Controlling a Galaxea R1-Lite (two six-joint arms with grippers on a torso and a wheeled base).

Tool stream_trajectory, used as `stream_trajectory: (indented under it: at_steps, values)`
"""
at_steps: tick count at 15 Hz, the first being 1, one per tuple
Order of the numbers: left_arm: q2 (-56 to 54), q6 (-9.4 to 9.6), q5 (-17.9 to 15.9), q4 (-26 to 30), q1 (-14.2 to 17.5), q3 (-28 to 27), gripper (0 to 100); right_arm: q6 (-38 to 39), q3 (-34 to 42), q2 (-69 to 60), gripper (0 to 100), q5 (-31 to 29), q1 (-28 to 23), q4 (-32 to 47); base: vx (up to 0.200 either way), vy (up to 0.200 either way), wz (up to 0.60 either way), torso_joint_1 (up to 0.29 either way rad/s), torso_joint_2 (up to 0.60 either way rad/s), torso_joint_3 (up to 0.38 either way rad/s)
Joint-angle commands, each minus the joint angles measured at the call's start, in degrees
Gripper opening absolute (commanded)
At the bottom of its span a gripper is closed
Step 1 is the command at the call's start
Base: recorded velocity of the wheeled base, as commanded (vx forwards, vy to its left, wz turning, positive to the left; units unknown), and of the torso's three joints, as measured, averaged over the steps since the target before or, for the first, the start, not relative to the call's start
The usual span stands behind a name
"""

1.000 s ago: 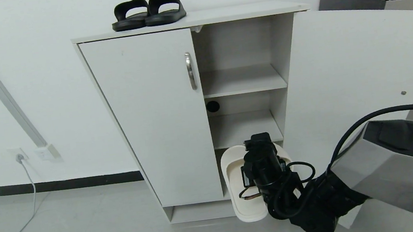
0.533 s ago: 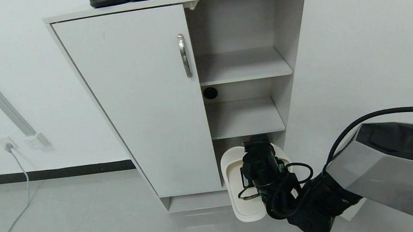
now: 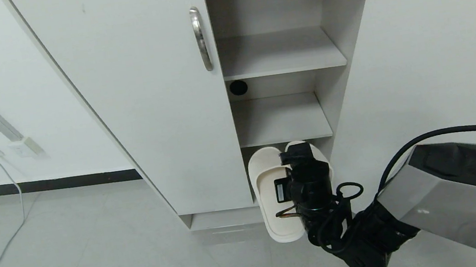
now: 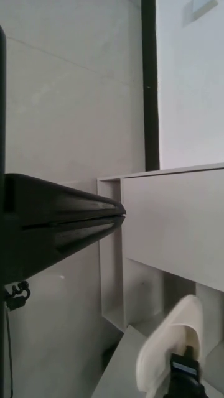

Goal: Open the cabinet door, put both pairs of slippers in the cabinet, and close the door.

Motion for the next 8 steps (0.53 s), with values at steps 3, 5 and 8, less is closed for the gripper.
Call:
stream_trajectory:
  at_steps: [3, 5, 8]
  values:
    - [0.1, -0.07, 0.1, 0.0, 0.0, 0.0, 0, -8.4, 2.9, 0.3, 0, 0.0, -1.2, -11.5, 0.000, 0.000, 0.00, -0.002, 0.00, -0.088]
    - [0.1, -0.07, 0.1, 0.0, 0.0, 0.0, 0, -8.1, 1.2, 1.8, 0, -0.4, -3.2, -11.8, 0.000, 0.000, 0.00, 0.000, 0.00, 0.000]
    - [0.1, -0.07, 0.1, 0.0, 0.0, 0.0, 0, -7.7, 0.5, 1.8, 0, -1.0, -3.6, -11.7, 0.000, 0.000, 0.00, 0.000, 0.00, 0.000]
